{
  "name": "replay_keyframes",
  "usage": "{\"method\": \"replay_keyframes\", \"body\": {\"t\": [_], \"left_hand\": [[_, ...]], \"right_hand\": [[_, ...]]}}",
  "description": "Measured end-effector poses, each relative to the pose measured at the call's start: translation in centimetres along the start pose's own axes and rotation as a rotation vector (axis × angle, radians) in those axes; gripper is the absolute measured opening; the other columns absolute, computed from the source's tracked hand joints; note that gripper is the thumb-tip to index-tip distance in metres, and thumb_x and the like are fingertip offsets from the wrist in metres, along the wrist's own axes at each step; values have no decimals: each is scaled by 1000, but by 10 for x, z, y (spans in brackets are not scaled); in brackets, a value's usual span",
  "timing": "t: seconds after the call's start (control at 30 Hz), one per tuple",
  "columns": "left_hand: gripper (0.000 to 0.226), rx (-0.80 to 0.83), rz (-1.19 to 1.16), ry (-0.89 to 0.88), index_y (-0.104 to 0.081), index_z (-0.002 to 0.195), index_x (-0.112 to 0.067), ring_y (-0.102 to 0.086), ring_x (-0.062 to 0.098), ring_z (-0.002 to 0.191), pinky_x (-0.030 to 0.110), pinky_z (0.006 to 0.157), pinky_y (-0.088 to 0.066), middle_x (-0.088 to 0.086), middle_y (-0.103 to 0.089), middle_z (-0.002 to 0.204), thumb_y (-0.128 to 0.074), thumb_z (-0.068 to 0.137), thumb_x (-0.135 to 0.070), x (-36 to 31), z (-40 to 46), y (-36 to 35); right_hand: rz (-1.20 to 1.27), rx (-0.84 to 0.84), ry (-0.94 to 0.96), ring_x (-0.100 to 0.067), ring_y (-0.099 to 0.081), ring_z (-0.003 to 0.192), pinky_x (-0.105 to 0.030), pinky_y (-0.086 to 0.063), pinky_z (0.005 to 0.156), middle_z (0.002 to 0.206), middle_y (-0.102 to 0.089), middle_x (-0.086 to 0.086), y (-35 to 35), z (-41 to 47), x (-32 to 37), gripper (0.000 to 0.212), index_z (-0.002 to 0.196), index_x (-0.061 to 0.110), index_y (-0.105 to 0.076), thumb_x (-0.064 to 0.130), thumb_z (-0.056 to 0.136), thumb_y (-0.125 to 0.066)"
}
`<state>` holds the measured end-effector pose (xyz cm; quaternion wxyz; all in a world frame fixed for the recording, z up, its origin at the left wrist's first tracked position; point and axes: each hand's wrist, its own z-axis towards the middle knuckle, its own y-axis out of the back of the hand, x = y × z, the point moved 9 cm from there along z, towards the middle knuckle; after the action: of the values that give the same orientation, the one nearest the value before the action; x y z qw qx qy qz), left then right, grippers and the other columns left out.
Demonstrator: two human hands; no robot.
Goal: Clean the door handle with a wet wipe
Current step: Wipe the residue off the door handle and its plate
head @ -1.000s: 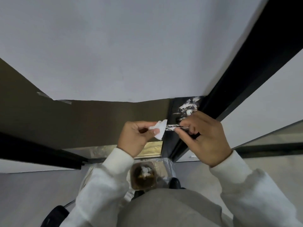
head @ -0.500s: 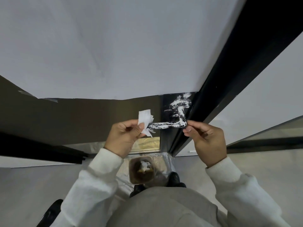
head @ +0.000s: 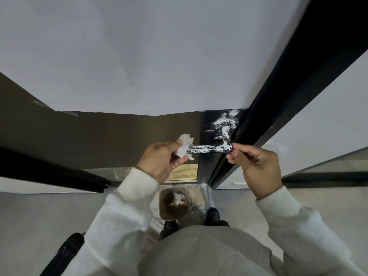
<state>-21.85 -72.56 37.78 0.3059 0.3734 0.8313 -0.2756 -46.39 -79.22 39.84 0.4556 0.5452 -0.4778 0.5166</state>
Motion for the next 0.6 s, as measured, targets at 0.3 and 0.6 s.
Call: {"method": "replay_keyframes", "body": {"t": [0.3,0.6], "left_hand": [[18,144,503,-494,-79,100,-5,-76,28,89,38,80,-61,6,-80,92,-76,84,-14,-30,-1,-3],[34,24,196,-637,-73,112,-20,-75,18,81,29,73,-61,-6,-80,93,-76,79,-16,-3,-10,7]], "right_hand": [[-25,-42,-29,-24,-76,74,-29,-61,76,80,-78,-9,2,-2,-2,20,107,5,-74,-4,92,-65],[-101,-74,-46,-23,-76,76,-37,-63,80,78,-78,-7,3,-4,2,19,108,5,-75,-1,93,-64]]}}
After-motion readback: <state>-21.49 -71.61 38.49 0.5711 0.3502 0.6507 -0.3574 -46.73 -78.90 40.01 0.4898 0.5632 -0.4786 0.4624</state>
